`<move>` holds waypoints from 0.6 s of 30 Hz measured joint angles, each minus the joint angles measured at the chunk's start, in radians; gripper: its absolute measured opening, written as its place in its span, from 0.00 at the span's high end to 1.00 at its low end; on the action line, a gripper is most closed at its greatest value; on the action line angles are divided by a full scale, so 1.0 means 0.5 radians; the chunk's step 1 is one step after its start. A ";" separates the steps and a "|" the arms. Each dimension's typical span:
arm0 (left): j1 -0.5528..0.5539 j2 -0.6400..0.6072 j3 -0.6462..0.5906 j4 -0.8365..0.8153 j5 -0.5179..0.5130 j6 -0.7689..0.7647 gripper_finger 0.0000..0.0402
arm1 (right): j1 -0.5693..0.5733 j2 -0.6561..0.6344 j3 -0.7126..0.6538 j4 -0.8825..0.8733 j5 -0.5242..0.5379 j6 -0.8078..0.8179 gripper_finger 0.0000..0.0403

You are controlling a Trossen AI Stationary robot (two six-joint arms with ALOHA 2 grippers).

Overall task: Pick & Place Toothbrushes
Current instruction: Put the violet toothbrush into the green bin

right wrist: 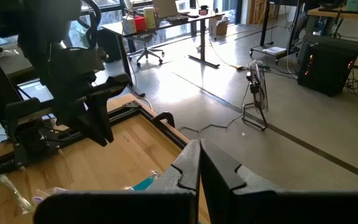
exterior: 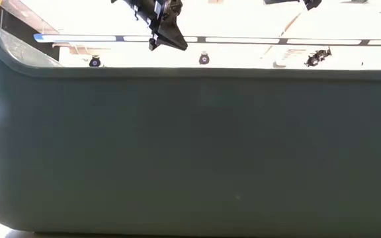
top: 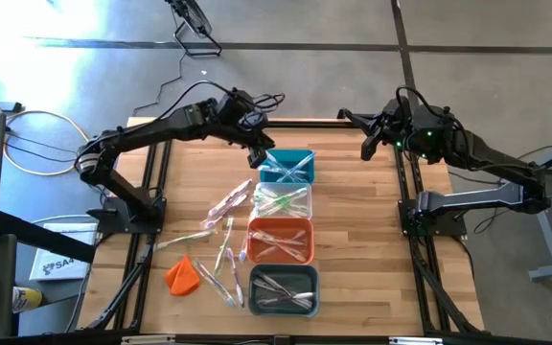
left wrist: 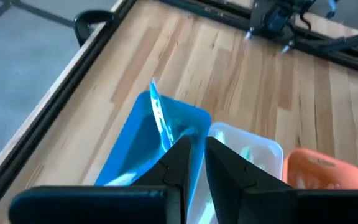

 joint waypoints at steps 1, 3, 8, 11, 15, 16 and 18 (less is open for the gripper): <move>0.000 -0.002 -0.021 0.034 0.008 -0.009 0.89 | 0.001 0.000 0.000 0.000 0.000 0.000 0.99; 0.000 -0.023 -0.086 0.071 0.024 -0.040 0.89 | 0.000 -0.001 0.000 0.000 0.000 0.000 0.99; -0.016 -0.089 -0.272 0.247 0.033 -0.098 0.89 | 0.000 0.000 0.000 0.000 0.000 0.000 0.99; -0.032 -0.147 -0.411 0.384 0.034 -0.143 0.89 | 0.000 0.000 0.000 -0.001 0.000 0.000 0.99; -0.045 -0.204 -0.636 0.546 0.009 -0.209 0.89 | 0.000 0.000 0.000 -0.001 -0.001 0.000 0.99; -0.057 -0.221 -0.686 0.608 0.009 -0.220 0.89 | 0.001 -0.001 0.000 0.000 -0.001 0.000 0.99; -0.067 -0.261 -0.785 0.699 0.007 -0.242 0.89 | 0.001 0.000 0.000 -0.001 -0.001 0.000 0.99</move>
